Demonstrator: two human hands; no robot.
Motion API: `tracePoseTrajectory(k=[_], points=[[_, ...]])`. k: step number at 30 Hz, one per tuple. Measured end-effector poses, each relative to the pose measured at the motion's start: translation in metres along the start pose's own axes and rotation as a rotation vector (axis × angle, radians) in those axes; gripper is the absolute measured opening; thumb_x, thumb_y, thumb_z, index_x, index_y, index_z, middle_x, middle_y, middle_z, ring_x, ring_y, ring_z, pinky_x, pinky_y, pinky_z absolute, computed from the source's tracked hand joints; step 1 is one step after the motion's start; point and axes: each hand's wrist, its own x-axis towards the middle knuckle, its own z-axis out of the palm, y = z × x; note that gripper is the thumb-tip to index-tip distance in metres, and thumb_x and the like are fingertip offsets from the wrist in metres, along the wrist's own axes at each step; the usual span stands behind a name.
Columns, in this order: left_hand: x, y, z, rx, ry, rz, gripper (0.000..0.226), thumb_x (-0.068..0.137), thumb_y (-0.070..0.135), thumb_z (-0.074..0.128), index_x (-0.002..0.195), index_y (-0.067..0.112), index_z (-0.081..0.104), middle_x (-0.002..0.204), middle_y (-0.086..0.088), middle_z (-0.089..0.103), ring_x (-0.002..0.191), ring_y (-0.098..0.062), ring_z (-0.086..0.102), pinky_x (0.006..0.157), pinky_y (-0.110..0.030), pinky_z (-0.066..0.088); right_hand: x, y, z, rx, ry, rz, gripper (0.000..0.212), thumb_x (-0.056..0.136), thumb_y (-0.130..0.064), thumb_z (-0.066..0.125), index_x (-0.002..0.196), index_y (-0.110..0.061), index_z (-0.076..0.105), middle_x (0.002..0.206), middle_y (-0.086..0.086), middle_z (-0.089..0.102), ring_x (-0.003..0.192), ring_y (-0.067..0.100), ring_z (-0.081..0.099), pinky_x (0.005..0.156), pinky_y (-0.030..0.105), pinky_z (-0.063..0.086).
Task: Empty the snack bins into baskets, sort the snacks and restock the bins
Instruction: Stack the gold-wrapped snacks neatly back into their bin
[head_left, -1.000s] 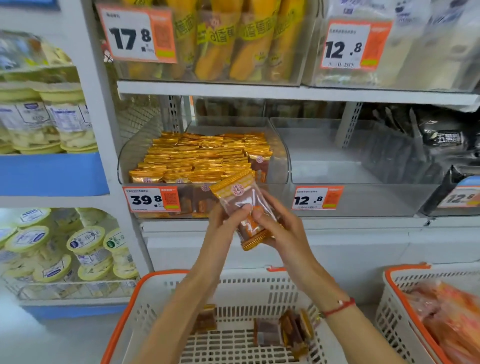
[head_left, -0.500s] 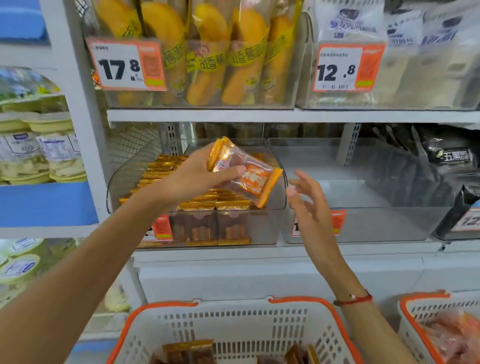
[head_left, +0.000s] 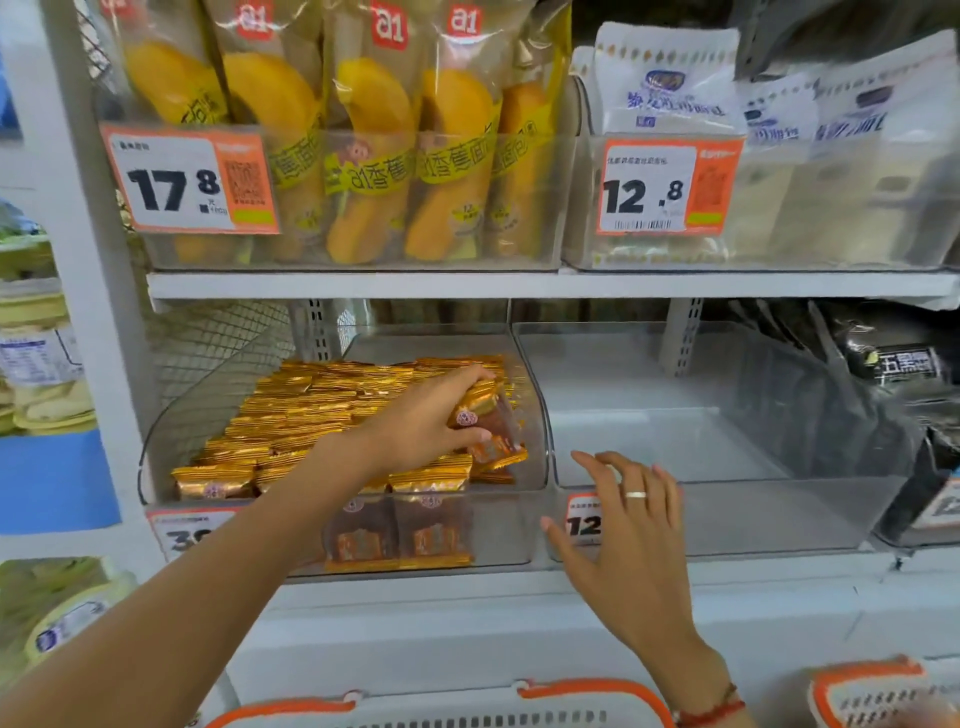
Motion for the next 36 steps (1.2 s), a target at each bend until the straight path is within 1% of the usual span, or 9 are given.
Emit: tracePoseTrajectory(k=[4,7,13,17,20,22,28,31,36], points=[[0.016,-0.005,0.006,0.122,-0.105,-0.015,0.067,0.092,0.028,0.064,0.148,0.018,0.029,0.15,-0.004,0.041,0.133,-0.02,0.04,0.101,-0.029,0.037,0.001,-0.001,0.003,0.016,0.006,0.013,0.061,0.081,-0.063,0.047,0.129,-0.027,0.05,0.128,0.001,0.053,0.121,0.026,0.048,0.115,0.035,0.01],[0.034,-0.006,0.015,0.265,-0.204,0.036,0.069,0.092,0.032,0.064,0.15,0.02,0.028,0.153,-0.003,0.034,0.138,-0.021,0.031,0.108,-0.034,0.031,0.0,0.0,0.003,-0.01,0.022,0.0,0.06,0.079,-0.059,0.053,0.128,-0.025,0.051,0.127,0.003,0.052,0.12,0.027,0.047,0.114,0.037,0.013],[0.052,-0.007,0.028,0.531,-0.299,-0.061,0.068,0.091,0.046,0.06,0.145,0.019,0.027,0.141,-0.01,0.032,0.128,-0.026,0.03,0.102,-0.04,0.033,0.0,0.0,0.003,-0.024,0.042,-0.014,0.06,0.076,-0.053,0.061,0.126,-0.022,0.052,0.126,0.005,0.053,0.119,0.027,0.047,0.115,0.038,0.014],[0.055,-0.005,0.037,0.474,-0.354,-0.115,0.074,0.09,0.045,0.059,0.147,0.015,0.022,0.145,-0.01,0.028,0.133,-0.028,0.026,0.108,-0.045,0.032,-0.002,0.0,0.0,-0.007,0.048,-0.038,0.058,0.076,-0.047,0.063,0.127,-0.021,0.052,0.125,0.004,0.053,0.118,0.028,0.048,0.114,0.04,0.018],[0.055,-0.004,0.031,0.327,-0.391,-0.153,0.082,0.086,0.028,0.068,0.15,0.017,0.019,0.151,-0.01,0.026,0.14,-0.028,0.022,0.113,-0.044,0.029,-0.002,0.002,-0.001,-0.004,0.046,-0.051,0.058,0.076,-0.047,0.063,0.127,-0.021,0.052,0.125,0.003,0.053,0.118,0.026,0.046,0.115,0.038,0.016],[0.055,-0.004,0.02,0.311,-0.418,-0.125,0.082,0.085,0.023,0.073,0.15,0.016,0.024,0.153,-0.01,0.03,0.141,-0.028,0.028,0.112,-0.04,0.032,-0.002,0.002,0.0,-0.005,0.046,-0.05,0.059,0.075,-0.048,0.064,0.127,-0.022,0.052,0.125,0.003,0.054,0.118,0.025,0.045,0.115,0.037,0.015],[0.053,-0.018,0.007,0.37,-0.244,0.013,0.073,0.075,0.037,0.081,0.139,0.023,0.049,0.141,0.001,0.052,0.13,-0.021,0.045,0.1,-0.037,0.042,-0.002,0.001,0.005,0.0,0.07,-0.035,0.059,0.075,-0.049,0.063,0.126,-0.023,0.05,0.126,0.004,0.053,0.119,0.026,0.046,0.116,0.039,0.014],[0.052,-0.028,0.017,0.272,-0.152,-0.058,0.064,0.072,0.038,0.084,0.128,0.03,0.054,0.133,0.005,0.058,0.125,-0.018,0.051,0.093,-0.038,0.047,-0.002,0.001,0.007,-0.018,0.094,-0.04,0.058,0.075,-0.048,0.064,0.125,-0.023,0.051,0.126,0.005,0.052,0.12,0.026,0.044,0.115,0.04,0.015],[0.056,-0.022,0.028,0.25,-0.195,-0.152,0.061,0.072,0.033,0.084,0.123,0.026,0.052,0.135,0.0,0.055,0.123,-0.023,0.05,0.094,-0.04,0.047,-0.001,0.001,0.005,-0.034,0.091,-0.046,0.056,0.076,-0.047,0.063,0.124,-0.021,0.051,0.125,0.006,0.052,0.119,0.028,0.046,0.115,0.04,0.016]])
